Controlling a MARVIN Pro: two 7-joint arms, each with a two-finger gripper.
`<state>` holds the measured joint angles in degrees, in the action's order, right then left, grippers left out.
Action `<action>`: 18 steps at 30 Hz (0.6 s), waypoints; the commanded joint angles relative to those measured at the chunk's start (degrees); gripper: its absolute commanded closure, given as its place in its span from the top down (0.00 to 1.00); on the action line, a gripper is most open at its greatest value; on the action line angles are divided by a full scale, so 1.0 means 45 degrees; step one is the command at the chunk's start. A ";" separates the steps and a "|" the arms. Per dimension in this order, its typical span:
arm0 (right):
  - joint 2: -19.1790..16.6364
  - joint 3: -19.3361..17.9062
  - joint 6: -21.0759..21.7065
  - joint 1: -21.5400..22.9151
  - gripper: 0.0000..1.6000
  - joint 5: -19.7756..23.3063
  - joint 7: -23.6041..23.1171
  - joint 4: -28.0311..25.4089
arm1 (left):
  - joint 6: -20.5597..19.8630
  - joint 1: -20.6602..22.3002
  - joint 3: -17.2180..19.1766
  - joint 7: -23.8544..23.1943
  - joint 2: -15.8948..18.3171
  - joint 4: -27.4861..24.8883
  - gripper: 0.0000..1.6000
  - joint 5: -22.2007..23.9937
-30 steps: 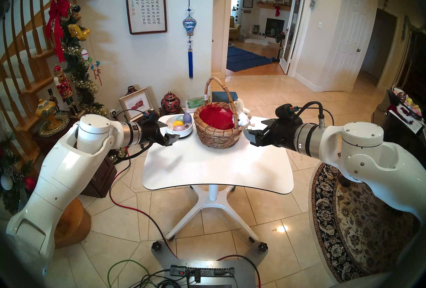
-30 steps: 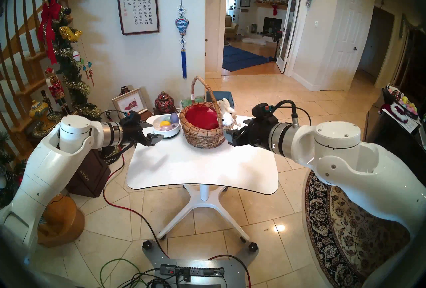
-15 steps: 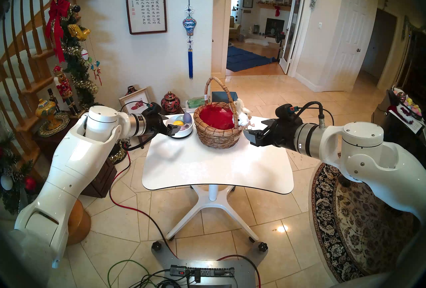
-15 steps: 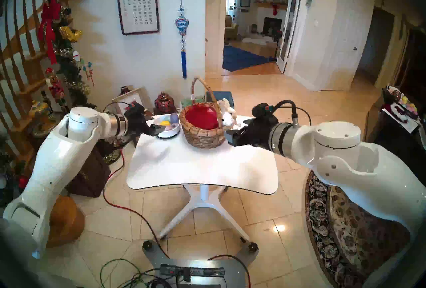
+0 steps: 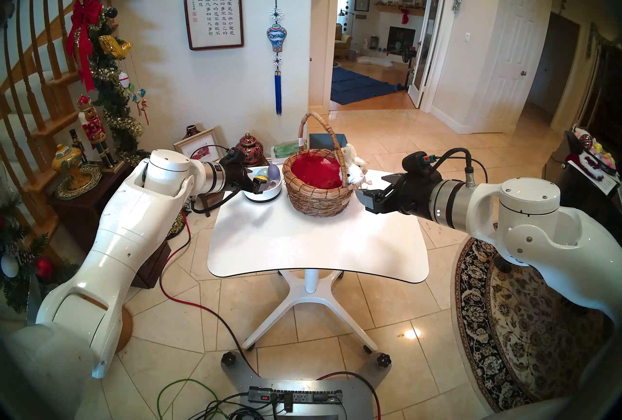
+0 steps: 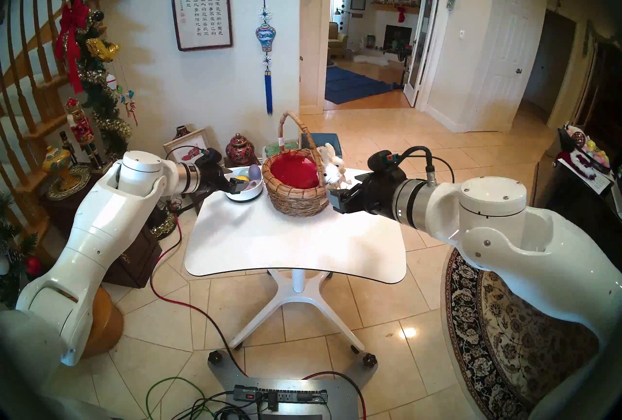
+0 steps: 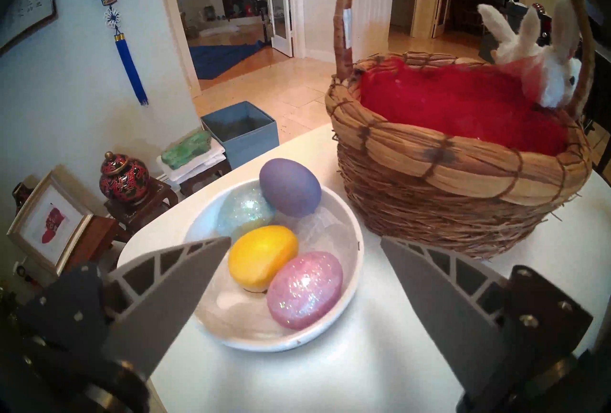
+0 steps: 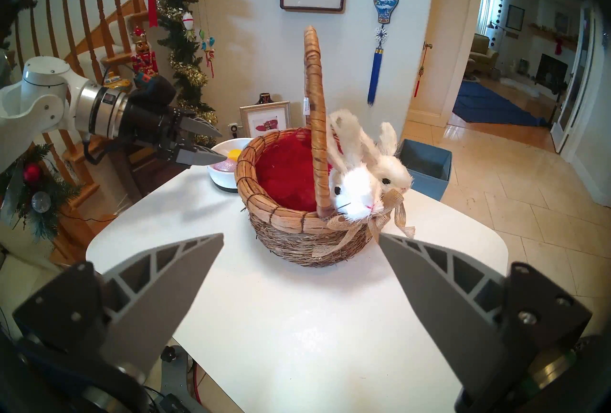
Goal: Put easter egg into basket
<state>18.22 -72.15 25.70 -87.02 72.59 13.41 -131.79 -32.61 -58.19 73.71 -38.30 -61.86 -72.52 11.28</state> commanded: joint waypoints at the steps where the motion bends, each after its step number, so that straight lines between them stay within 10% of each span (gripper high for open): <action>1: 0.0001 -0.0101 -0.0026 0.0119 1.00 -0.0011 -0.0004 -0.0015 | 0.0136 0.1481 0.0182 -0.0260 -0.0739 0.0969 1.00 -0.0251; 18: -0.0002 -0.0100 -0.0025 0.0127 1.00 -0.0007 -0.0007 -0.0013 | 0.0136 0.3369 0.0009 -0.1456 -0.1772 0.4016 1.00 -0.0595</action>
<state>18.19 -72.14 25.69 -87.02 72.60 13.41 -131.79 -32.24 -49.22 74.14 -43.11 -67.32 -57.99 8.78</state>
